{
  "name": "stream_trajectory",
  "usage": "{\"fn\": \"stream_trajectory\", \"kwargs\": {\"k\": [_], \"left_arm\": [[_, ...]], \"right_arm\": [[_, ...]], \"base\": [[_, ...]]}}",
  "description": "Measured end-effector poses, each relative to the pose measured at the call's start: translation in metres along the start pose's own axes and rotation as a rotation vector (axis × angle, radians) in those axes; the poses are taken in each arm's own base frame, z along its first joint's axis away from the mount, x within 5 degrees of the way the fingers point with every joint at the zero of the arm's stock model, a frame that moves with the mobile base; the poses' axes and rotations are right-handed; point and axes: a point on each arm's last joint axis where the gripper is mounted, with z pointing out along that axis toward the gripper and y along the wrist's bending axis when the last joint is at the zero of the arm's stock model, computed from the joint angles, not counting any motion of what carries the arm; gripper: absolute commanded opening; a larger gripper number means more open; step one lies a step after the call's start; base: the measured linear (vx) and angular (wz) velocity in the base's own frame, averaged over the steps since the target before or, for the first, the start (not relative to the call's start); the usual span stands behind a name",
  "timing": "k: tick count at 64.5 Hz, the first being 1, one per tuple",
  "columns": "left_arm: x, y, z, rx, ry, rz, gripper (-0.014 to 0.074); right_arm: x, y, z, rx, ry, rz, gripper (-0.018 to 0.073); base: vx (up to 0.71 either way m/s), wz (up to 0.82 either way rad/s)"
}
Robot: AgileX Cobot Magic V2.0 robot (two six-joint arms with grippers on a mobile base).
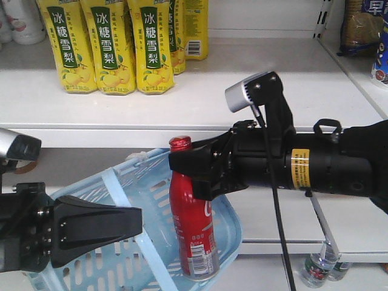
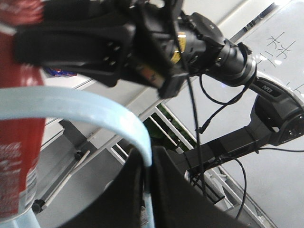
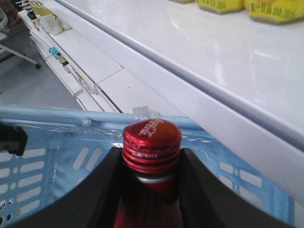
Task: Place coke in basket with both arms
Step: 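Carry the bottle over the basket and release it from the right gripper, then withdraw the open right gripper away from the basket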
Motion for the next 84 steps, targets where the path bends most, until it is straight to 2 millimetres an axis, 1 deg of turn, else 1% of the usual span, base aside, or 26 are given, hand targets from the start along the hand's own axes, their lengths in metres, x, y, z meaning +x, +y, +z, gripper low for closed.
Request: {"fn": "stream_trajectory", "kwargs": {"k": [6,12,18,26,31,37,43,50,57,61,65,68,75,78,82,83,84], "left_arm": [[0.000,0.000,0.000,-0.001,0.002,0.001,-0.0006],[0.000,0.000,0.000,-0.002,0.003,0.001,-0.0006],[0.000,0.000,0.000,-0.002,0.004,0.001,-0.0006],[0.001,0.000,0.000,-0.003,0.006,0.002,-0.0006],[0.001,0.001,0.000,-0.009,0.013,0.004,-0.0006],[0.003,0.003,0.000,-0.022,0.022,-0.008,-0.0006],[0.004,0.005,0.000,-0.039,0.029,-0.006,-0.0006],[0.004,0.007,0.000,-0.059,0.028,-0.002,-0.0006],[0.004,0.006,0.000,-0.049,0.033,-0.003,-0.0006],[0.005,0.005,0.000,-0.034,0.034,-0.007,-0.0006],[0.005,0.004,0.000,-0.025,0.040,-0.007,-0.0006],[0.005,0.004,0.000,-0.024,0.040,-0.007,-0.0006],[0.005,0.004,0.000,-0.028,0.038,-0.007,-0.0006],[0.005,0.004,0.000,-0.030,0.037,-0.006,-0.0006],[0.005,0.005,0.000,-0.036,0.033,-0.006,-0.0006],[0.004,0.005,0.000,-0.037,0.032,-0.006,-0.0006],[0.004,0.005,0.000,-0.038,0.032,-0.006,-0.0006]], "right_arm": [[0.004,-0.003,0.007,0.001,0.023,0.010,0.0065],[0.006,-0.005,0.009,0.004,0.032,0.013,0.0139],[0.006,-0.006,0.009,0.007,0.031,0.013,0.0243],[0.006,-0.005,0.009,0.007,0.030,0.016,0.0405],[0.005,-0.005,0.009,0.007,0.021,0.027,0.0480],[0.004,-0.005,0.009,0.009,0.016,0.034,0.0533],[0.004,-0.006,0.009,0.010,0.014,0.037,0.0545],[0.002,-0.004,0.006,0.013,0.002,0.034,0.0540],[-0.004,0.000,-0.003,0.025,-0.034,0.017,0.0519],[-0.008,0.003,-0.009,0.036,-0.060,0.006,0.0493],[-0.013,0.008,-0.018,0.045,-0.089,-0.013,0.0444],[-0.017,0.011,-0.024,0.052,-0.112,-0.026,0.0396],[-0.027,0.021,-0.045,0.078,-0.189,-0.041,0.0225],[-0.032,0.025,-0.056,0.097,-0.234,-0.048,0.0113],[-0.037,0.032,-0.071,0.113,-0.288,-0.064,0.0001],[-0.039,0.034,-0.076,0.117,-0.304,-0.070,-0.0017],[-0.040,0.036,-0.079,0.117,-0.314,-0.075,-0.0016]], "base": [[0.00,0.00],[0.00,0.00],[0.00,0.00],[0.00,0.00],[0.00,0.00],[0.00,0.00],[0.00,0.00],[0.00,0.00],[0.00,0.00],[0.00,0.00],[0.00,0.00],[0.00,0.00],[0.00,0.00],[0.00,0.00],[0.00,0.00],[0.00,0.00],[0.00,0.00]]}}
